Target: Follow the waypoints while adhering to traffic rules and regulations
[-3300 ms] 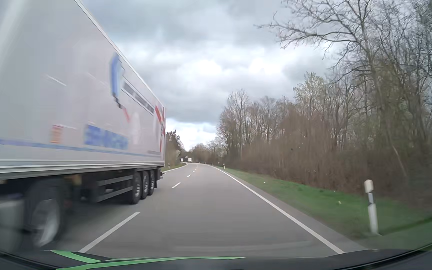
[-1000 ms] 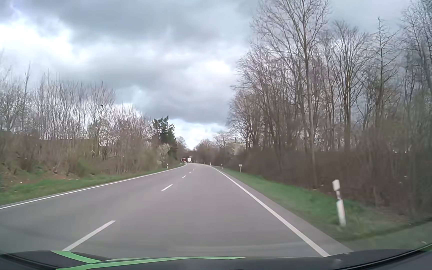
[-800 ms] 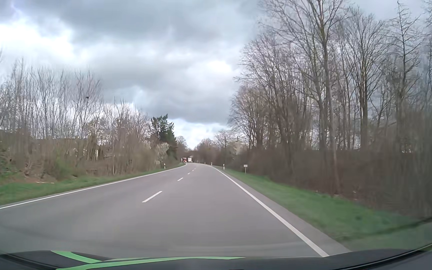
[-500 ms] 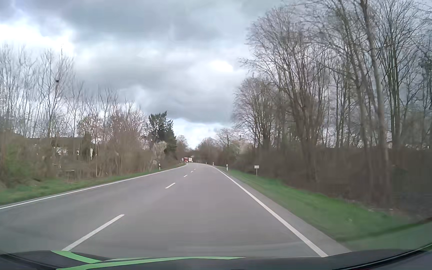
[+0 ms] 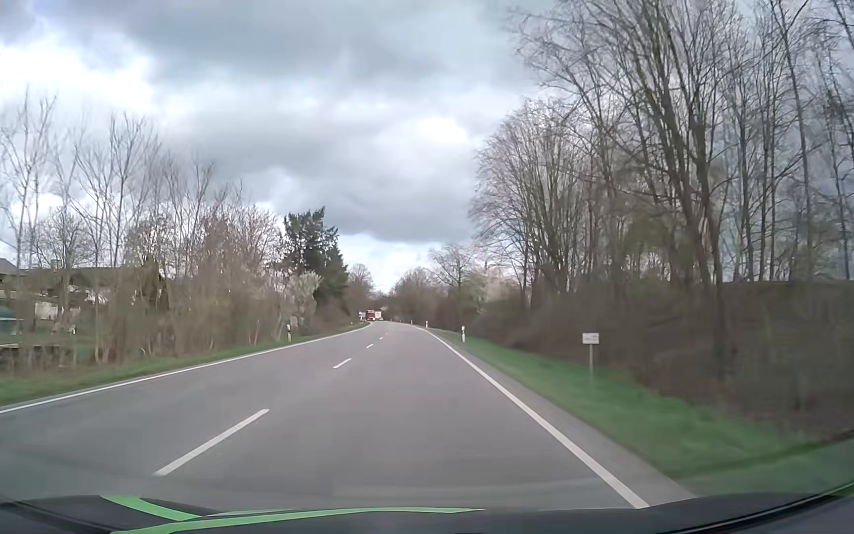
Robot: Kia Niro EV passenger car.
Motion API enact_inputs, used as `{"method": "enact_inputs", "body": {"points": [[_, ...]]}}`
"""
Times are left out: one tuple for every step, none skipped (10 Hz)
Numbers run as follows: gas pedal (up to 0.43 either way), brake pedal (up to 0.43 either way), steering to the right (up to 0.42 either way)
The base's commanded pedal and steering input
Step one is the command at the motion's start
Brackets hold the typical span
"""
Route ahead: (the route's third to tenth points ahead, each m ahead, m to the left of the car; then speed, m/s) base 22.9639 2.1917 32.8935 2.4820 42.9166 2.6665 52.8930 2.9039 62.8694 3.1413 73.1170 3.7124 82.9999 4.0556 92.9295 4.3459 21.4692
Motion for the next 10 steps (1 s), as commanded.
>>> {"method": "enact_inputs", "body": {"points": [[0.197,0.0,-0.004],[0.197,0.0,-0.004],[0.197,0.0,-0.004],[0.197,0.0,-0.004],[0.197,0.0,-0.004],[0.197,0.0,-0.004],[0.197,0.0,-0.004],[0.197,0.0,-0.004],[0.197,0.0,-0.003],[0.197,0.0,-0.004]]}}
